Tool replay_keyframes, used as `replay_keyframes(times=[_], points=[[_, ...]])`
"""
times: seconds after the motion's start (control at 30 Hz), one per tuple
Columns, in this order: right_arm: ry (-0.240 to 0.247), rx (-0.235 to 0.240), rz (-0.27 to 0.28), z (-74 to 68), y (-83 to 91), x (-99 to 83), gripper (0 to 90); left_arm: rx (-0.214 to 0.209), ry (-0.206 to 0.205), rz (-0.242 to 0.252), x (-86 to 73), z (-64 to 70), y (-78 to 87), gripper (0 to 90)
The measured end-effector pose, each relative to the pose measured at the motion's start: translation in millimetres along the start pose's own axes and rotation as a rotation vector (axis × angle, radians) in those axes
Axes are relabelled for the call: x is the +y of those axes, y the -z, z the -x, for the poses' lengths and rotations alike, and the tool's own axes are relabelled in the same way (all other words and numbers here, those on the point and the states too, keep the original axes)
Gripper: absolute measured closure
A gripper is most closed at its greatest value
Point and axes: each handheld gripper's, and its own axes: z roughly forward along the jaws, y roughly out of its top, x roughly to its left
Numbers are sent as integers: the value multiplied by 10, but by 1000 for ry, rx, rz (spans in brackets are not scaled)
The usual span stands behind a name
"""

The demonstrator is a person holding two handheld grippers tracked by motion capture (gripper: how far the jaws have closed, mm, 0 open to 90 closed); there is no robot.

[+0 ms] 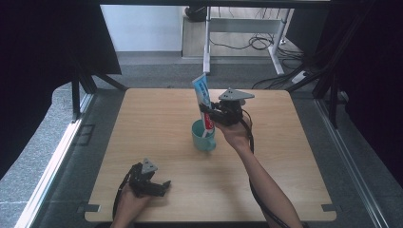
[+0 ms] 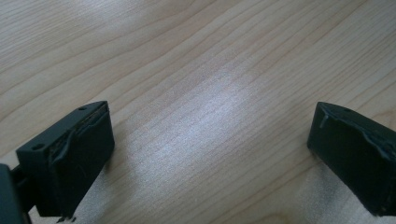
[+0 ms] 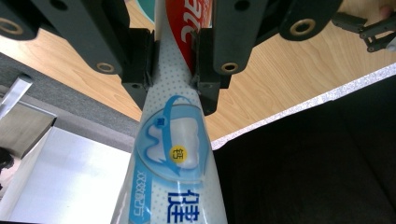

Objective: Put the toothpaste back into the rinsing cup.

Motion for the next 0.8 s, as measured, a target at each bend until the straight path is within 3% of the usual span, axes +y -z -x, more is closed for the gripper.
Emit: replay_keyframes(times=[0.8], points=[[-11, -7, -41, 22, -253, -311, 725, -1, -3, 0, 0, -1, 1, 7]])
